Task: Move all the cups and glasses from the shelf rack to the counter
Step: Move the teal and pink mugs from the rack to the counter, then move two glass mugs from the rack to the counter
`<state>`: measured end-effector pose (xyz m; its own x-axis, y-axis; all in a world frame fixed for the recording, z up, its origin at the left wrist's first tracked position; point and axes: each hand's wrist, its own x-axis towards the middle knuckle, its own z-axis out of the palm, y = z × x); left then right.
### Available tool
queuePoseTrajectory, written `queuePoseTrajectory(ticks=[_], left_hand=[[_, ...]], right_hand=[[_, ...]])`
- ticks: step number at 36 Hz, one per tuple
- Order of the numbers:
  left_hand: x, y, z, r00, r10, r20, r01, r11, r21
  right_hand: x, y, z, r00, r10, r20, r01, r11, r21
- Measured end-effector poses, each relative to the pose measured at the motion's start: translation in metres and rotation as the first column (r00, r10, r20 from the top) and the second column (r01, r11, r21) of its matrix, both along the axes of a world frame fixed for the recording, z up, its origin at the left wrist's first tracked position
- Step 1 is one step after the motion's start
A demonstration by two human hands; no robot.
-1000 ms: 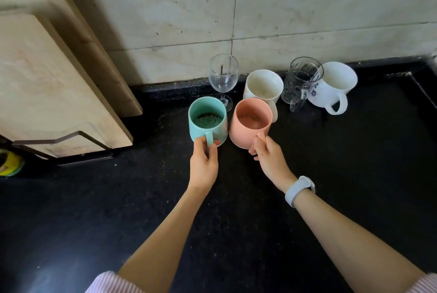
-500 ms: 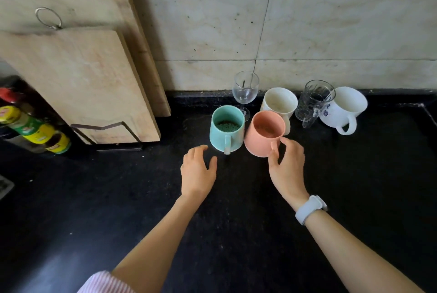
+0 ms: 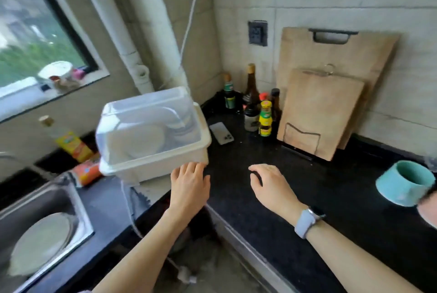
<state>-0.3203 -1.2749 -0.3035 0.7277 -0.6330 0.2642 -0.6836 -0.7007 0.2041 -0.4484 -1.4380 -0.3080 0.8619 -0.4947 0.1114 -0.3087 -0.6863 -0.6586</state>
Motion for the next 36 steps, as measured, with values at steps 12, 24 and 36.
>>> queuePoseTrajectory(ticks=[12, 24, 36], left_hand=[[-0.062, 0.512, 0.047, 0.705, 0.709, 0.034, -0.709, 0.705, 0.006], [-0.174, 0.795, 0.066, 0.213, 0.977, 0.027, -0.976, 0.214, -0.045], [-0.066, 0.990, 0.092, 0.160, 0.987, 0.017, -0.983, 0.161, -0.086]], right_hand=[[0.090, 0.443, 0.038, 0.727, 0.686, -0.032, -0.676, 0.707, -0.208], [0.092, 0.770, 0.080, 0.213, 0.974, -0.071, -0.910, 0.172, -0.377], [0.205, 0.989, 0.090, 0.081, 0.994, -0.078, -0.919, 0.045, -0.391]])
